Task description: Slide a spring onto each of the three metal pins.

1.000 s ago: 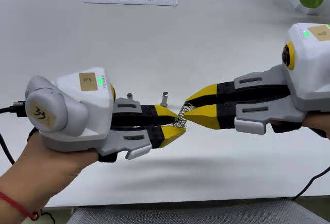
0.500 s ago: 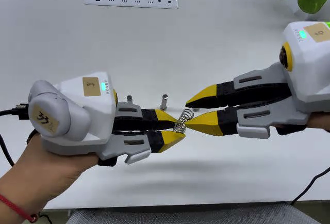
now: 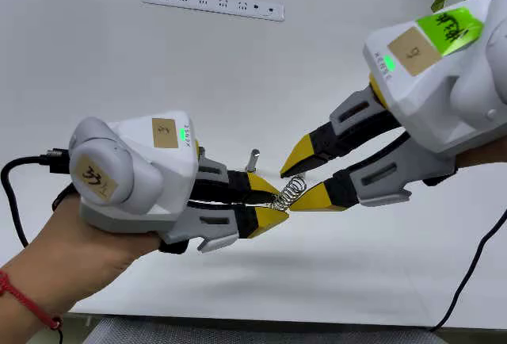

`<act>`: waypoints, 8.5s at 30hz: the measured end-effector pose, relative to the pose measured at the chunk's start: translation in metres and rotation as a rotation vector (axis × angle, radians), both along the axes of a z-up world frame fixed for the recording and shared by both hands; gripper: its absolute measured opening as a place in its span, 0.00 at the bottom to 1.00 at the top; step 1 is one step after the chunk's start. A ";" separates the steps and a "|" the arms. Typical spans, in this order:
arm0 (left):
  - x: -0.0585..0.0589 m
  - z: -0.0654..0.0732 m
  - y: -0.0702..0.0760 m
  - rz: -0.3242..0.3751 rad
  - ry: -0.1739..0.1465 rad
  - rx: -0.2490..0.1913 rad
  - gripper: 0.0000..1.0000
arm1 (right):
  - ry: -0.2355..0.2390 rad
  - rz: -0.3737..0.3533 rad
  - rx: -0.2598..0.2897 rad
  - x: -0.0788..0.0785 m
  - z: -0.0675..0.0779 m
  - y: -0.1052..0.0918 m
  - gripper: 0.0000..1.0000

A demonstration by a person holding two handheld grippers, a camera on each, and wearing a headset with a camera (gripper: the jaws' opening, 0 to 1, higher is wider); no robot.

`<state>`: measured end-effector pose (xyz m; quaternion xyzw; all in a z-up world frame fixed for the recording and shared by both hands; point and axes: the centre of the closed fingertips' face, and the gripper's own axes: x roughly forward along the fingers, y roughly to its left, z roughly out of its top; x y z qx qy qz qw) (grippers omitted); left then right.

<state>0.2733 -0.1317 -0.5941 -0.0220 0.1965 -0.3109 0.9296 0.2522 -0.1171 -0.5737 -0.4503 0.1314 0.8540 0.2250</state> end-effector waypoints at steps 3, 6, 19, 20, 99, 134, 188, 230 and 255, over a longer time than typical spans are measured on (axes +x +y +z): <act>0.000 0.000 0.000 0.002 -0.002 -0.001 0.10 | -0.049 0.056 -0.036 0.000 -0.005 -0.002 0.17; 0.000 -0.001 0.001 0.006 -0.005 -0.006 0.10 | -0.060 0.076 -0.048 0.000 -0.008 0.000 0.16; -0.002 0.002 0.003 0.015 -0.022 -0.022 0.10 | -0.099 0.132 -0.084 -0.001 -0.009 0.000 0.12; -0.002 0.002 0.004 0.017 -0.022 -0.024 0.10 | -0.101 0.134 -0.084 -0.001 -0.009 0.000 0.12; -0.051 -0.039 0.117 0.421 -0.006 -0.022 0.95 | -0.178 -0.116 -0.069 0.019 -0.088 0.144 0.12; -0.050 -0.041 0.116 0.424 -0.011 -0.059 0.98 | -0.211 -0.080 -0.113 0.019 -0.114 0.146 0.12; -0.052 -0.044 0.120 0.433 -0.005 -0.071 0.97 | -0.274 -0.010 -0.130 0.017 -0.161 0.146 0.12; -0.060 -0.065 0.115 0.299 0.101 0.136 0.93 | 0.016 -0.246 0.100 0.032 -0.086 0.119 0.63; -0.056 -0.077 0.105 0.040 0.194 0.436 0.75 | 0.224 -0.642 0.271 0.111 -0.060 -0.019 0.91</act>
